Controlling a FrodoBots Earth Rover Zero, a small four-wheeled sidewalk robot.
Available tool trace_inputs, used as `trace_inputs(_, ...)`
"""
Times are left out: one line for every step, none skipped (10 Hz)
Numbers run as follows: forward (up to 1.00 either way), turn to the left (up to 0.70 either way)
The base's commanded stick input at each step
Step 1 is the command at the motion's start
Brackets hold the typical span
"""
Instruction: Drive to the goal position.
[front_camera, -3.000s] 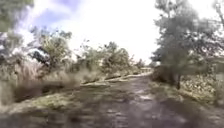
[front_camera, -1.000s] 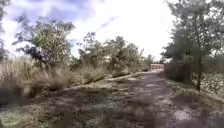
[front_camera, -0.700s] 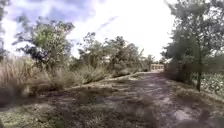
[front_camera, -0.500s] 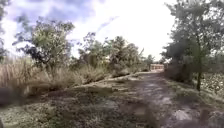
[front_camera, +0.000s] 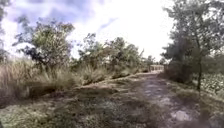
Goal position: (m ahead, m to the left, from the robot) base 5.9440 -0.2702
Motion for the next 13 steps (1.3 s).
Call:
trace_inputs(1.00, -0.40)
trace_inputs(1.00, -0.40)
trace_inputs(1.00, -0.40)
trace_inputs(1.00, -0.40)
trace_inputs(1.00, -0.40)
trace_inputs(1.00, -0.40)
trace_inputs(1.00, -0.40)
trace_inputs(1.00, -0.40)
trace_inputs(1.00, -0.40)
trace_inputs(1.00, -0.16)
trace_inputs(1.00, 0.00)
trace_inputs(1.00, 0.00)
trace_inputs(1.00, 0.00)
